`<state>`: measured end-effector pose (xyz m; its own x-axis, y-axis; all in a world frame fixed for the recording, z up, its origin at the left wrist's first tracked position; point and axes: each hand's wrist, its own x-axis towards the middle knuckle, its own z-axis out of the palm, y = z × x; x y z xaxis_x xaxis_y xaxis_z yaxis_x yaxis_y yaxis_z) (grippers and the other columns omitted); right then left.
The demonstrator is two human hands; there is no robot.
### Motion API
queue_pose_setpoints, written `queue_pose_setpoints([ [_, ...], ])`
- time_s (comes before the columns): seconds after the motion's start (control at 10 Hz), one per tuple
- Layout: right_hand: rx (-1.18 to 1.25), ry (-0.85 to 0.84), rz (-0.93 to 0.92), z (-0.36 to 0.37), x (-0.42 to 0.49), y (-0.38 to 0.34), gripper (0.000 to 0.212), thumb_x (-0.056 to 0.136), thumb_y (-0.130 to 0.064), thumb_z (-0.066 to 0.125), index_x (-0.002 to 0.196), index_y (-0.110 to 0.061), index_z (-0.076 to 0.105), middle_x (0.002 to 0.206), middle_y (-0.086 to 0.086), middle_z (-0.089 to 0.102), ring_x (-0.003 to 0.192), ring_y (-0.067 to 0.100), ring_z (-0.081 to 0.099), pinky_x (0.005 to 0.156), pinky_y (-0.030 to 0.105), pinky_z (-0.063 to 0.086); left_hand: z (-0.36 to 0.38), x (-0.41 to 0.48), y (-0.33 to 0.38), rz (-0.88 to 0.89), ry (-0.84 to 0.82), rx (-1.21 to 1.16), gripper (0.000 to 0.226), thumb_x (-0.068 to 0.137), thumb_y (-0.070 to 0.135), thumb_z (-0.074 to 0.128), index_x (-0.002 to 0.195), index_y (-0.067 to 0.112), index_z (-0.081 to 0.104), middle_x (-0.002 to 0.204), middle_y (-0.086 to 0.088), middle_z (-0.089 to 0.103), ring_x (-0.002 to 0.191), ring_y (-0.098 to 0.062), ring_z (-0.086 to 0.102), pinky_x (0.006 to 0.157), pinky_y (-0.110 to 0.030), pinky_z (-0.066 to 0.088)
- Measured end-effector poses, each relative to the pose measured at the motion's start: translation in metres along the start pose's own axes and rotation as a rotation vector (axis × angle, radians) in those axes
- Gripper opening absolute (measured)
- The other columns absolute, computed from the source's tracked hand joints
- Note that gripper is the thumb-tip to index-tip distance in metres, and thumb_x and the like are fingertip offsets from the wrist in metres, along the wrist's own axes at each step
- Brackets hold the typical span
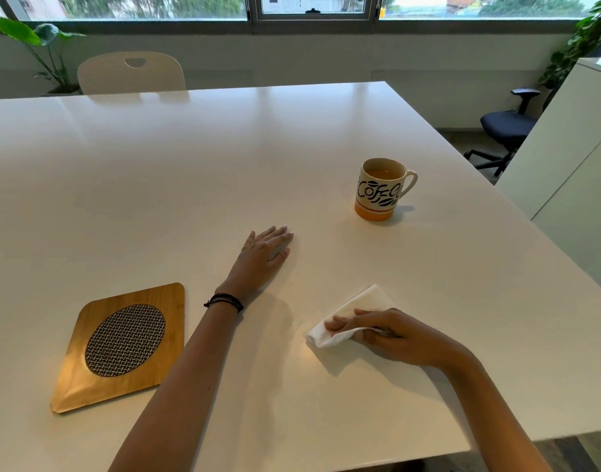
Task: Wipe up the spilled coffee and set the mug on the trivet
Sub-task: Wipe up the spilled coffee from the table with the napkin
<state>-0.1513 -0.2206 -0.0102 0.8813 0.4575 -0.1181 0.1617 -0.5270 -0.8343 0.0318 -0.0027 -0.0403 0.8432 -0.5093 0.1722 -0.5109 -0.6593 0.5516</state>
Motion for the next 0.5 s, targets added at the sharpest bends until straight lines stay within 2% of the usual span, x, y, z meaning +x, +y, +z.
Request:
queue_pose_setpoints([
  [0.1,0.250,0.124,-0.035,-0.002,-0.003,-0.010,0.034,0.095,-0.018,0.042,0.125,-0.019,0.057,0.127,-0.001,0.061,0.114,0.014,0.057,0.095,0.025,0.043,0.000,0.000,0.000,-0.002,-0.003,0.004,0.039,0.097,0.021,0.041,0.135,0.020,0.044,0.150,0.002,0.035,0.141,-0.012,0.023,0.118,-0.040,0.005],
  [0.2,0.445,0.319,-0.034,-0.005,-0.006,-0.015,0.035,0.091,-0.036,0.047,0.116,-0.017,0.063,0.115,0.010,0.067,0.098,0.027,0.060,0.080,0.038,0.046,0.000,0.000,-0.001,0.001,-0.001,0.001,0.039,0.097,0.022,0.041,0.136,0.020,0.044,0.150,0.003,0.035,0.142,-0.011,0.022,0.118,-0.039,0.005],
  [0.3,0.509,0.580,-0.032,-0.008,-0.006,-0.015,0.033,0.087,-0.044,0.051,0.096,-0.016,0.067,0.078,0.010,0.063,0.072,0.024,0.057,0.065,0.037,0.047,0.000,0.000,0.000,0.006,0.002,-0.004,0.039,0.097,0.022,0.041,0.135,0.020,0.044,0.150,0.003,0.035,0.142,-0.011,0.022,0.118,-0.039,0.005],
  [0.4,0.594,0.722,-0.033,-0.011,-0.007,-0.016,0.026,0.087,-0.038,0.048,0.090,-0.023,0.069,0.074,-0.002,0.067,0.069,0.017,0.064,0.059,0.031,0.054,0.000,0.000,0.000,0.006,-0.001,-0.006,0.039,0.097,0.022,0.042,0.135,0.020,0.044,0.150,0.002,0.035,0.141,-0.011,0.022,0.118,-0.039,0.005],
  [0.5,0.658,0.792,-0.018,-0.016,-0.009,-0.017,0.026,0.089,-0.032,0.045,0.093,-0.026,0.069,0.080,-0.006,0.072,0.077,0.012,0.069,0.059,0.027,0.055,-0.001,0.000,-0.001,0.004,-0.002,-0.007,0.039,0.096,0.022,0.042,0.135,0.020,0.045,0.149,0.002,0.035,0.141,-0.011,0.023,0.118,-0.039,0.005],
])
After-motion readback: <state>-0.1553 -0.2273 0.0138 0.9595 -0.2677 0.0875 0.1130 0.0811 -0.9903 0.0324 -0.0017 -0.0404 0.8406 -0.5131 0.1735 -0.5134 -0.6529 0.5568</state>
